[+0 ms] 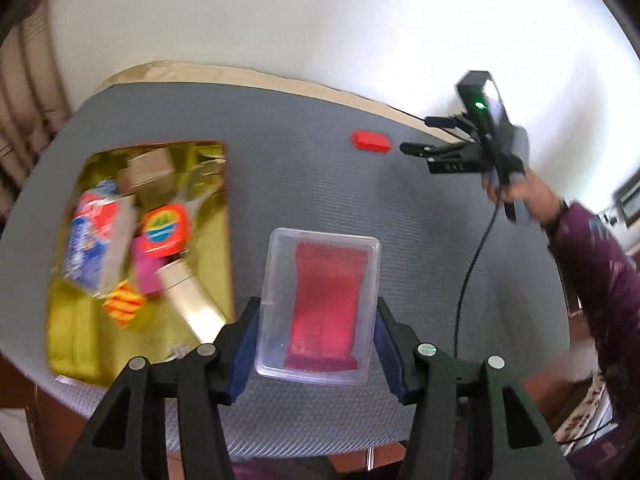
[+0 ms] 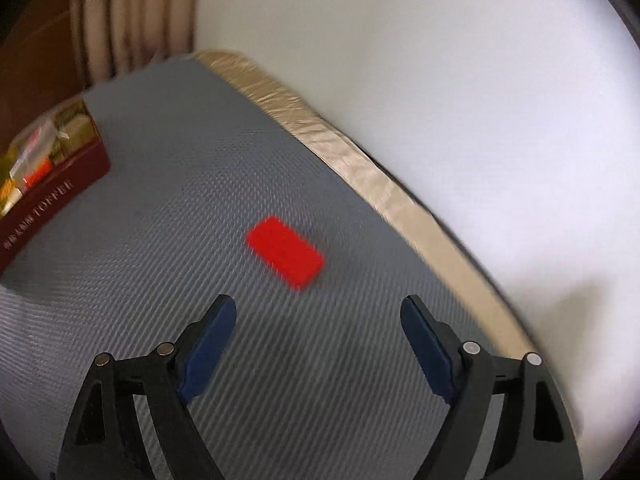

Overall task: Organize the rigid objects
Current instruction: 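Carry the clear box toward the tin with left gripper while right gripper grasps red block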

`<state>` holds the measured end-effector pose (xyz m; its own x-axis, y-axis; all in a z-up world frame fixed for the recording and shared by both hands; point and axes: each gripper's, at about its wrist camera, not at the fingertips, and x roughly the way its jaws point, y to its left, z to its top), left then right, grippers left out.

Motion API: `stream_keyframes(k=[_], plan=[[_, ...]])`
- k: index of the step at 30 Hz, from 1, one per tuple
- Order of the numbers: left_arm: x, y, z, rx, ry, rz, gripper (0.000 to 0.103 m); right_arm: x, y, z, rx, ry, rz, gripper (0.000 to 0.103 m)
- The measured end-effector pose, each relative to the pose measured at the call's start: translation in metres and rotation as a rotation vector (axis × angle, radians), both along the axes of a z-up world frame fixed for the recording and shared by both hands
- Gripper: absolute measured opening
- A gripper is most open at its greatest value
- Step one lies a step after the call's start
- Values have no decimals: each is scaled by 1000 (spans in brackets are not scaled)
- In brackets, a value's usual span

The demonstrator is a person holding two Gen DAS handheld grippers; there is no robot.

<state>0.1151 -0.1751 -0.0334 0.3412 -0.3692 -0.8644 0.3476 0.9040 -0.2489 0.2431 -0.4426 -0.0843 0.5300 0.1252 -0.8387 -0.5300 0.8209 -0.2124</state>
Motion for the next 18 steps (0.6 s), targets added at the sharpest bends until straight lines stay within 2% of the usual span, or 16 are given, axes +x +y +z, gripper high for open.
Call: stream_keyframes(k=[4,8,12,14,16,17,18], plan=[[-5,24,7,20,-10,46,54,24,30,-15,-104,39,118,79],[-11,41,10,28,2,73,54,44,43,-35,-149,97,159,79],[-22,44,15,32,8,79,54,60,41,-51,-116,205,156,76],[-24,45,17,36,4,85,54,66,37,-52,-68,258,124,70],[-26,47,20,37,3,95,54,67,32,-53,-1,316,81,47],[-23,49,16,38,2,106,54,65,34,-53,3,309,69,43],[-22,52,15,38,1,120,54,61,34,-52,1,299,53,35]])
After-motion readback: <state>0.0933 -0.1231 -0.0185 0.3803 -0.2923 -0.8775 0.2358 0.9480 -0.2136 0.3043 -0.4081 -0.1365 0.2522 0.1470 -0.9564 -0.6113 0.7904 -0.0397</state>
